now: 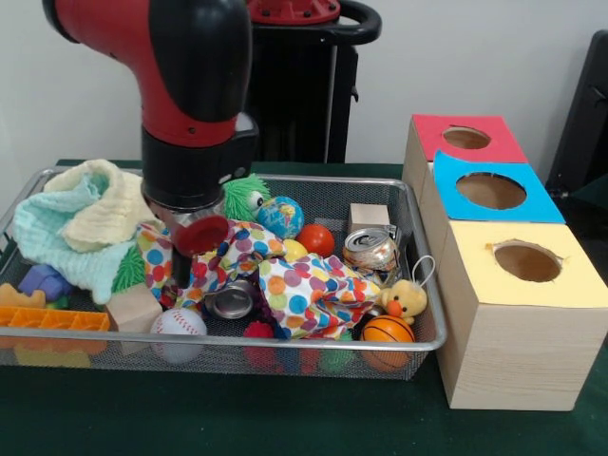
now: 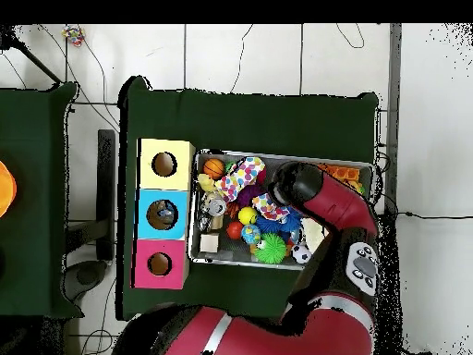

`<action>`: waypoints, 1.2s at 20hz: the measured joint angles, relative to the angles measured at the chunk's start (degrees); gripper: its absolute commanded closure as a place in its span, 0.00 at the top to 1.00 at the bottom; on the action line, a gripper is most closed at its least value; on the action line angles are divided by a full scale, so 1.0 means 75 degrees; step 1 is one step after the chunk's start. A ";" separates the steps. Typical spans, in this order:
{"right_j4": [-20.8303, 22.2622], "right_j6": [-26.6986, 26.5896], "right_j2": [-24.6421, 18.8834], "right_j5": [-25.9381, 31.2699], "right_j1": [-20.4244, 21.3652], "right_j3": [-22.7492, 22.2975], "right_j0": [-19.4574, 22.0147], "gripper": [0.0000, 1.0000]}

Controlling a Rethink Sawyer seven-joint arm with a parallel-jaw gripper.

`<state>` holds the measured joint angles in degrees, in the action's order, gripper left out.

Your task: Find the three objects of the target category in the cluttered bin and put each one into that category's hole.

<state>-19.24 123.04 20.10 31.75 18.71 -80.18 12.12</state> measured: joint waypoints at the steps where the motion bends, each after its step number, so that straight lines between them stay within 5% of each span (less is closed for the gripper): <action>1: 0.0013 0.0000 0.0000 0.0000 0.0015 0.0000 0.0072 0.00; 2: 0.0065 0.0000 0.0001 0.0000 0.0069 -0.0001 0.0169 1.00; 24: 0.0381 0.0000 0.0080 0.0002 0.0748 -0.0365 -0.0107 1.00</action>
<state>-16.39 123.04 20.70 31.76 24.32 -82.92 11.32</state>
